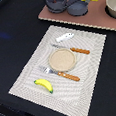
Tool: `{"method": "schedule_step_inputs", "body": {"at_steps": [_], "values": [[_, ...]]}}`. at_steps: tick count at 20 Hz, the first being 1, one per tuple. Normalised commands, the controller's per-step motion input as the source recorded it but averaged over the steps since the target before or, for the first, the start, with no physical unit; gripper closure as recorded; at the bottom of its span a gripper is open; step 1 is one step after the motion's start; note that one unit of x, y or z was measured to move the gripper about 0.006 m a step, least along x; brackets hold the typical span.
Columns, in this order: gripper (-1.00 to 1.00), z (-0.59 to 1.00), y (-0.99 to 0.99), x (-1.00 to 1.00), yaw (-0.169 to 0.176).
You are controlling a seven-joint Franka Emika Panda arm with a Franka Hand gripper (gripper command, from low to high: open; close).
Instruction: Interact with the objects in diverse but meaningful ways.
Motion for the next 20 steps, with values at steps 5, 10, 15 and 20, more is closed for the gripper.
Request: {"method": "schedule_step_inputs", "body": {"at_steps": [5, 10, 15, 20], "values": [[1.00, -0.06, 0.40, -0.47, 0.075], [1.00, -0.11, 0.10, -0.12, 0.027], [1.00, -0.21, 0.00, -0.13, 0.020], [1.00, -0.23, -0.01, -0.17, 0.009]]}}
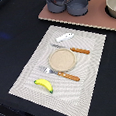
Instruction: Interact with the objects in diverse but meaningful ways.
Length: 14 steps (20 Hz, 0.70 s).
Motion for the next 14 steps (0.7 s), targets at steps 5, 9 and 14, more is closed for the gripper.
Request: {"method": "schedule_step_inputs", "body": {"at_steps": [5, 9, 14], "values": [[1.00, -0.26, 0.00, -0.26, 0.009], [-1.00, -0.12, 0.00, -0.26, 0.010], [-1.00, 0.23, 0.02, -0.04, 0.001]]}}
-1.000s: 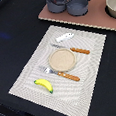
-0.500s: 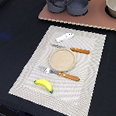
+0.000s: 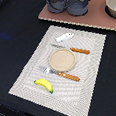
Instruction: Interact with the objects in diverse but meaningful ways.
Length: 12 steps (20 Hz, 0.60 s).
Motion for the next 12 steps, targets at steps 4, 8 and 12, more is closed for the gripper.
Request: {"method": "schedule_step_inputs", "body": {"at_steps": [4, 8, 12], "values": [[-1.00, 0.46, 0.06, -0.10, 0.014], [-1.00, 0.83, 0.08, -0.02, 0.022], [-1.00, 1.00, -0.06, 0.00, 0.000]]}}
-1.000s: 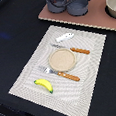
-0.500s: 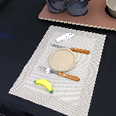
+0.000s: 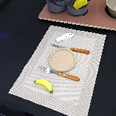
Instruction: Interact with the objects in diverse but meaningful ways.
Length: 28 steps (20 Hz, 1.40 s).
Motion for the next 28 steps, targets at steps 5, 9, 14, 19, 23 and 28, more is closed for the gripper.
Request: {"method": "schedule_step_inputs", "body": {"at_steps": [5, 9, 14, 19, 23, 28], "values": [[-1.00, 0.41, -0.55, 0.07, 0.000], [-1.00, 0.03, -0.83, 0.09, 0.000], [-1.00, -0.03, -0.88, 0.11, -0.001], [-1.00, -0.11, -0.81, 0.16, -0.010], [-1.00, -0.22, -0.70, 0.11, 0.000], [-1.00, -0.32, -0.66, 0.01, 0.027]]}}
